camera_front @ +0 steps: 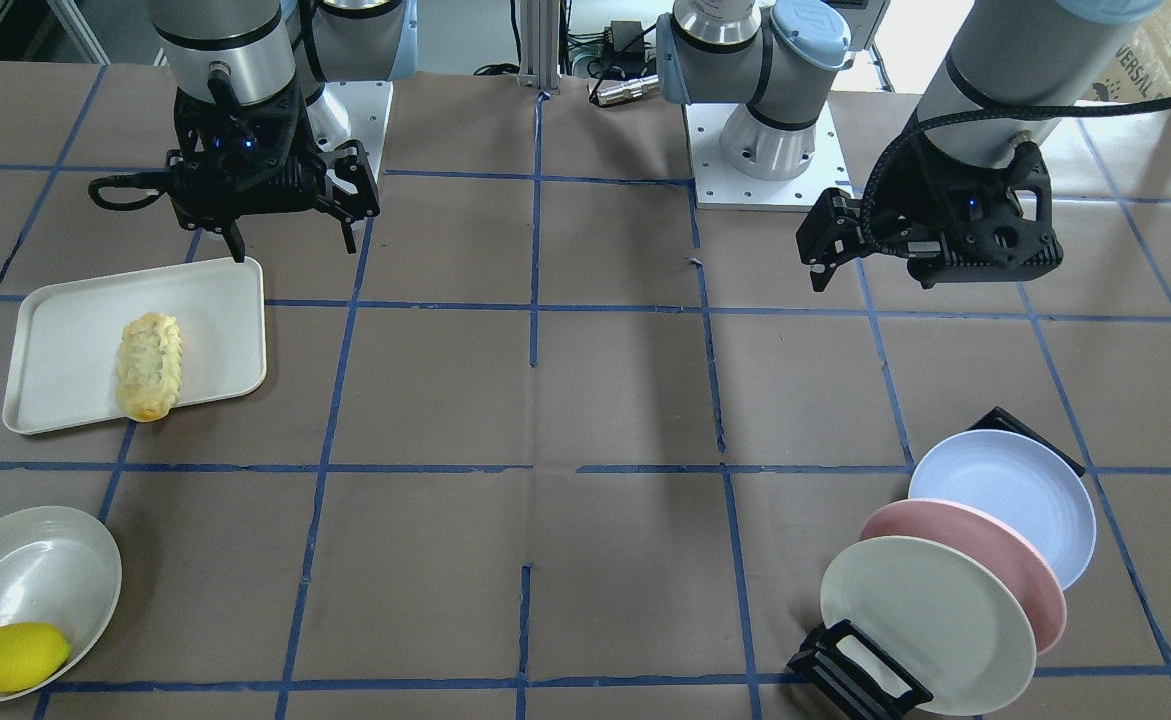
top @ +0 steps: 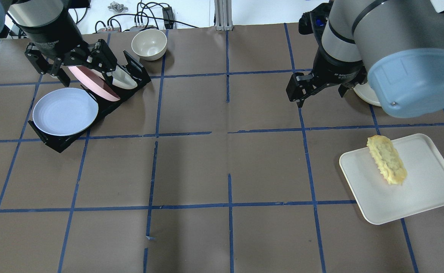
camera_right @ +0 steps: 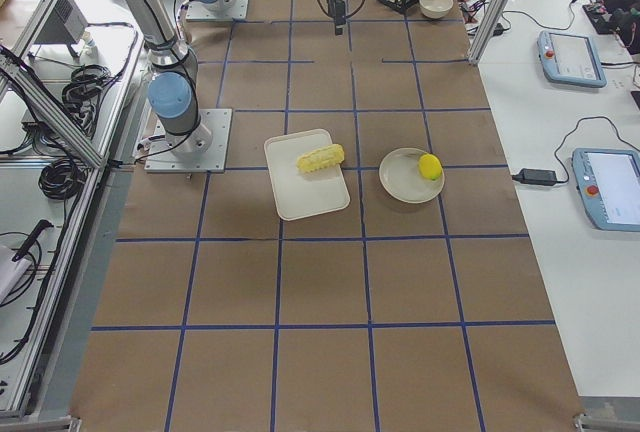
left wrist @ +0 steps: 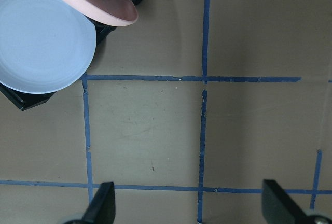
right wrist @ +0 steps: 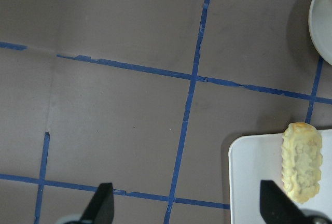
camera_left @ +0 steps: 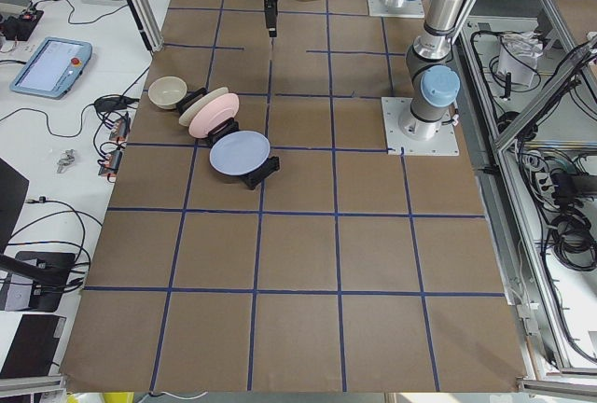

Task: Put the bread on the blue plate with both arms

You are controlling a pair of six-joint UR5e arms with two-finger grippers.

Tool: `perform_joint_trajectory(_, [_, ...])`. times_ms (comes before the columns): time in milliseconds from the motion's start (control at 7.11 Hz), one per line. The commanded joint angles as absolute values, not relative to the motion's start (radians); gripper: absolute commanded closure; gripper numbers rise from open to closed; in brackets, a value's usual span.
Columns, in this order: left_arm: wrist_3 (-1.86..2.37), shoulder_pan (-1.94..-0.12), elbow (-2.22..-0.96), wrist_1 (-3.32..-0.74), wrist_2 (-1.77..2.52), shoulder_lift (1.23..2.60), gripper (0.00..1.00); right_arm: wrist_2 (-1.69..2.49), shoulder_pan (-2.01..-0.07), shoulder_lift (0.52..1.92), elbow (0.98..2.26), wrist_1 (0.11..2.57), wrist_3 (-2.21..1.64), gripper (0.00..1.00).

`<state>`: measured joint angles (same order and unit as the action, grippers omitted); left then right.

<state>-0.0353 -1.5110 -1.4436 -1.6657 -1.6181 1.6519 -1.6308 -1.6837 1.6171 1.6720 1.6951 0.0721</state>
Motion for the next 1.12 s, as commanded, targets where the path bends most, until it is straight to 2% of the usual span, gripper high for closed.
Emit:
perform_joint_trajectory(0, [-0.037, -1.512, -1.454, -1.672, -1.615, 1.643, 0.0, -1.631, -1.684, 1.614, 1.677, 1.687, 0.072, 0.0])
perform_joint_trajectory(281, [-0.095, -1.502, -1.448, -1.734, -1.615, 1.608, 0.0, -1.631, -1.684, 1.611, 1.677, 1.686, 0.072, 0.0])
perform_joint_trajectory(422, [-0.289, -1.47, -1.445, -1.735, -1.623, 1.603, 0.0, -1.631, -1.684, 1.611, 1.678, 1.686, 0.072, 0.0])
perform_joint_trajectory(703, [-0.402, -1.265, -1.414, -1.72, -1.598, 1.678, 0.0, -1.631, -1.668, 1.606, 1.696, 1.686, 0.087, 0.0])
perform_joint_trajectory(984, [-0.616, -1.127, -1.314, -1.717, -1.549, 1.829, 0.0, -1.679, -1.614, 1.614, 1.829, 1.725, 0.186, 0.0])
